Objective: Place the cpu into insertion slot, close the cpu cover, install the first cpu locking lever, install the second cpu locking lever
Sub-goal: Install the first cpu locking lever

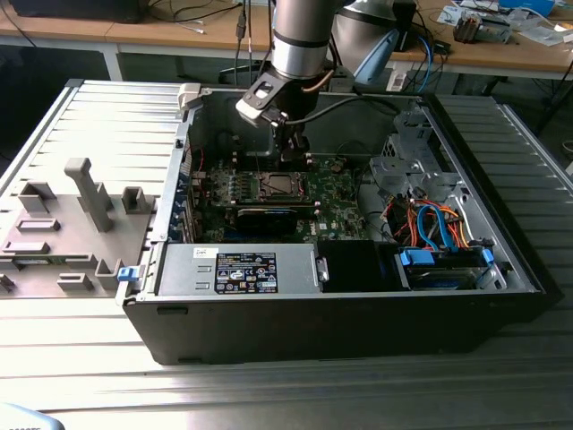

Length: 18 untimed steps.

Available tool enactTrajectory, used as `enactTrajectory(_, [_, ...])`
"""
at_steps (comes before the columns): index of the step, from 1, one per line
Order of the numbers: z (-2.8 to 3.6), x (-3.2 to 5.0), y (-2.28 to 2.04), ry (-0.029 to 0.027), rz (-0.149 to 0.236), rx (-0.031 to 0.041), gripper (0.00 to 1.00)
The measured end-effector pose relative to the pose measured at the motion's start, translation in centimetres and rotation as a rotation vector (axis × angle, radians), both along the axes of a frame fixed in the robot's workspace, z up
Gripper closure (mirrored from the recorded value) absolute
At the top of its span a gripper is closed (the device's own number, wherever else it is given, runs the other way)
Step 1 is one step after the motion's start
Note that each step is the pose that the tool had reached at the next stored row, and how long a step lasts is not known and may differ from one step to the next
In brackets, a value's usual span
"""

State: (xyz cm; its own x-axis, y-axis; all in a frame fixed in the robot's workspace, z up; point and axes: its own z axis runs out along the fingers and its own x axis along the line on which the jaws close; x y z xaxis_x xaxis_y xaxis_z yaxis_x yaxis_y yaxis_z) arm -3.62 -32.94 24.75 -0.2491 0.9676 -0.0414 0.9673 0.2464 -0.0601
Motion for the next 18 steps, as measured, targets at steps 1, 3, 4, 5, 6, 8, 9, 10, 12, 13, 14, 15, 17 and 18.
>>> enactTrajectory(1, [0.00, 0.00, 0.00, 0.0000, 0.007, 0.0000, 0.89])
enactTrajectory(3, [0.00, 0.00, 0.00, 0.0000, 0.019, 0.0000, 0.89])
enactTrajectory(4, [0.00, 0.00, 0.00, 0.0000, 0.025, 0.0001, 0.89])
enactTrajectory(5, [0.00, 0.00, 0.00, 0.0000, 0.035, 0.0000, 0.89])
enactTrajectory(6, [0.00, 0.00, 0.00, 0.0000, 0.042, 0.0000, 0.89])
enactTrajectory(8, [0.00, 0.00, 0.00, 0.0000, 0.060, 0.0000, 0.89])
enactTrajectory(9, [0.00, 0.00, 0.00, 0.0000, 0.070, 0.0000, 0.89])
enactTrajectory(10, [0.00, 0.00, 0.00, 0.0000, 0.081, 0.0000, 0.89])
enactTrajectory(12, [0.00, 0.00, 0.00, 0.0000, 0.102, 0.0000, 0.89])
enactTrajectory(13, [0.00, 0.00, 0.00, 0.0000, 0.106, 0.0000, 0.89])
enactTrajectory(14, [0.00, 0.00, 0.00, 0.0000, 0.114, 0.0000, 0.89])
enactTrajectory(15, [0.00, 0.00, 0.00, 0.0000, 0.123, 0.0000, 0.89])
enactTrajectory(17, [0.00, 0.00, 0.00, 0.0000, 0.138, 0.0000, 0.89])
enactTrajectory(18, [0.00, 0.00, 0.00, 0.0000, 0.145, 0.0000, 0.89])
